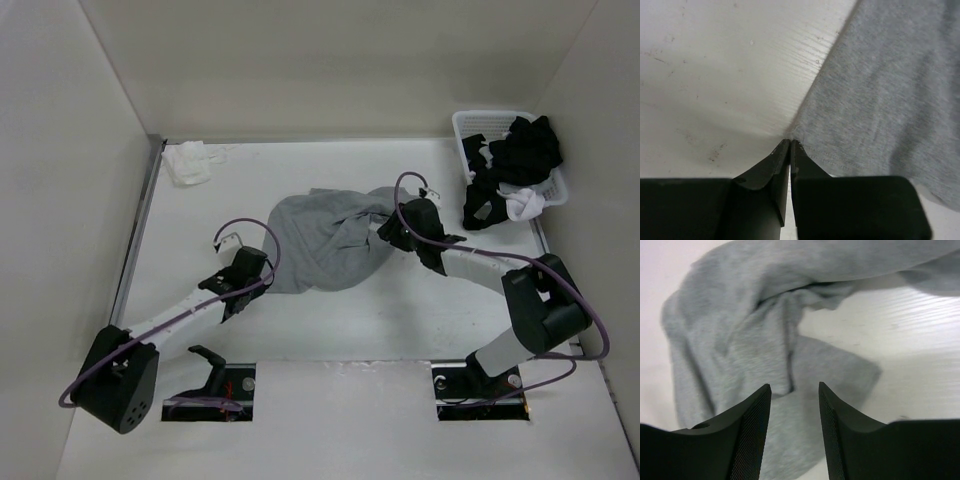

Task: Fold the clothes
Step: Flatten the tank top out

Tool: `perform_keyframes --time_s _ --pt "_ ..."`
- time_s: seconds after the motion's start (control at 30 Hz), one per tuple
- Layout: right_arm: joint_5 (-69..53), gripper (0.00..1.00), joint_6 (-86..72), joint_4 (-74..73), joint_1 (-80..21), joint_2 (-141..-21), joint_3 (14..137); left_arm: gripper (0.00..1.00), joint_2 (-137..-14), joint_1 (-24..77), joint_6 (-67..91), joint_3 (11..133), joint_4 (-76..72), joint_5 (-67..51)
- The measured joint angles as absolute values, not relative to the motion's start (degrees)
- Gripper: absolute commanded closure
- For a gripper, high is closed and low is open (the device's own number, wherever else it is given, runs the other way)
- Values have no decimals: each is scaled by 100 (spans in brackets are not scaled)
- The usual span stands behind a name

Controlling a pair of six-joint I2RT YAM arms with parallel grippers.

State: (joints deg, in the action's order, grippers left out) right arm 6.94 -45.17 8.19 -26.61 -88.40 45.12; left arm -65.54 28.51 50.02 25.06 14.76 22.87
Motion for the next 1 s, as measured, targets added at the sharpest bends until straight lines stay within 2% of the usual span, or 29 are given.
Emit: perform_keyframes --time_s 0.23,0.4,0.6,0.83,1.0 --pt "1033 50 -4309 666 -2329 -8917 4176 99 -5242 2657 4703 2504 1452 2263" --pt "1142 48 -4139 447 -2335 -9100 4307 99 -5100 2401 4532 2561 1455 2176" --pt "1221 52 -4071 296 -2488 -9279 4431 99 -4807 1782 4453 2554 1481 2047" --pt "1251 64 -4075 298 -2753 -9432 4530 99 -4661 1363 4604 2425 1302 1831" --pt "1273 54 -4160 316 -2923 -9404 4499 99 -4775 1350 4611 2311 1227 1653"
